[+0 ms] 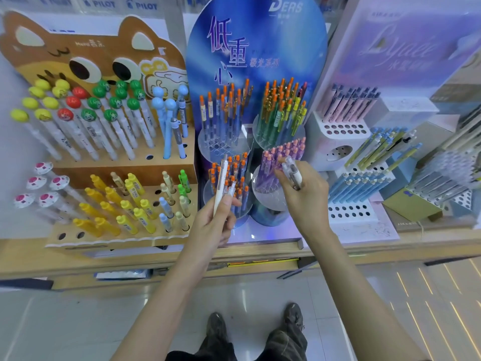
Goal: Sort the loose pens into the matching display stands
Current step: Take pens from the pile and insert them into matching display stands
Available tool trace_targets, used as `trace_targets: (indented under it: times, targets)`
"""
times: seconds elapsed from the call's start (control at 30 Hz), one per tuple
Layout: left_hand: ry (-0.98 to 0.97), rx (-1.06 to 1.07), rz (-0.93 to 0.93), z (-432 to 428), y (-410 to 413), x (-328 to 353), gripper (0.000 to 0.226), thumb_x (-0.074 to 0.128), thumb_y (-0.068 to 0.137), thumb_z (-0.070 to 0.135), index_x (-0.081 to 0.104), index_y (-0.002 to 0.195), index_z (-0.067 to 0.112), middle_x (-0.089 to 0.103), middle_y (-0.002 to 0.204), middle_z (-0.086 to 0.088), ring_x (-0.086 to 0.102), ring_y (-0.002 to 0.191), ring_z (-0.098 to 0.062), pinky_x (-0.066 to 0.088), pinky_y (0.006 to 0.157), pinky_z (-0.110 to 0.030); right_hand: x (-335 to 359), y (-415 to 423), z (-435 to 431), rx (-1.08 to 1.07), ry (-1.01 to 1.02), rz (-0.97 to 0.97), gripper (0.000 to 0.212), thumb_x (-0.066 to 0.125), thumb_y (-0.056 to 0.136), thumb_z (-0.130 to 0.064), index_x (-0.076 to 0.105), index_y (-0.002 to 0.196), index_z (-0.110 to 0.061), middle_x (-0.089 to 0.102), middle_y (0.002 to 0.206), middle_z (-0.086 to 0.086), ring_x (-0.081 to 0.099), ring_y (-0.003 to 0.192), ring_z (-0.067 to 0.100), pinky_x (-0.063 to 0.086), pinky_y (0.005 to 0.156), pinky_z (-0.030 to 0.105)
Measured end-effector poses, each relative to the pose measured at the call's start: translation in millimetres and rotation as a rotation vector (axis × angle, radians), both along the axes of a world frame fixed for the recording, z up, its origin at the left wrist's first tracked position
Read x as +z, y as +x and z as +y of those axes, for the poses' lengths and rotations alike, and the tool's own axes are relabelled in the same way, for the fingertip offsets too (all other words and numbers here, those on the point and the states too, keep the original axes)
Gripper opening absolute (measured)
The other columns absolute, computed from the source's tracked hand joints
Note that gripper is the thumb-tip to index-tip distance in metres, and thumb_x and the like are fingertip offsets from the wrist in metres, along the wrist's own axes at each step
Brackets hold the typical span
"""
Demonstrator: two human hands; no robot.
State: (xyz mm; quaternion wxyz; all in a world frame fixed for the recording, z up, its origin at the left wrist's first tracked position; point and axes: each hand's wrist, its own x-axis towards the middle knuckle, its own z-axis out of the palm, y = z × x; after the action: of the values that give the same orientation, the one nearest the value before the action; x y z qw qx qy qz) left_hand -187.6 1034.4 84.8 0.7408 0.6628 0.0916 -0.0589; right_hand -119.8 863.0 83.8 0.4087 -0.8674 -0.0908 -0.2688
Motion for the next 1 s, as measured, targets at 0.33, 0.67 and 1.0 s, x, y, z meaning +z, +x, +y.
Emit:
trace_targets:
  times: [0.33,0.67,1.0]
  targets:
    - [-0.003,-0.007,0.000,0,3,3,0.031,0.042,0.095,0.041,0.062,0.093,0.017,0.040,0.057,0.004,0.026,0.046,-0.010,0.021,0.045,-0.024,-4,8,3,0.004,-0.082,-0.051,0.018,0.057,0.092,-0.027,0.065,0.092,-0.010,0.051,0.072,-0.001,0.045,0.062,0.015,0.033,0.053,0.027]
    - [0.001,-0.004,-0.009,2,5,5,0.029,0.040,0.098,0.036,0.061,0.093,0.016,0.037,0.055,0.007,0.026,0.045,-0.009,0.023,0.042,-0.020,-13,10,32,-0.137,0.131,0.274,0.049,0.070,0.086,-0.023,0.028,0.062,-0.031,0.036,0.058,-0.008,0.035,0.052,0.009,0.025,0.051,0.024]
    - [-0.051,-0.015,0.019,-2,7,4,0.032,0.043,0.094,0.039,0.063,0.093,0.015,0.036,0.055,0.005,0.025,0.044,-0.010,0.021,0.043,-0.023,-14,16,40,-0.159,0.176,0.423,0.041,0.069,0.087,-0.029,0.033,0.070,-0.018,0.037,0.059,-0.004,0.034,0.056,0.017,0.036,0.055,0.034]
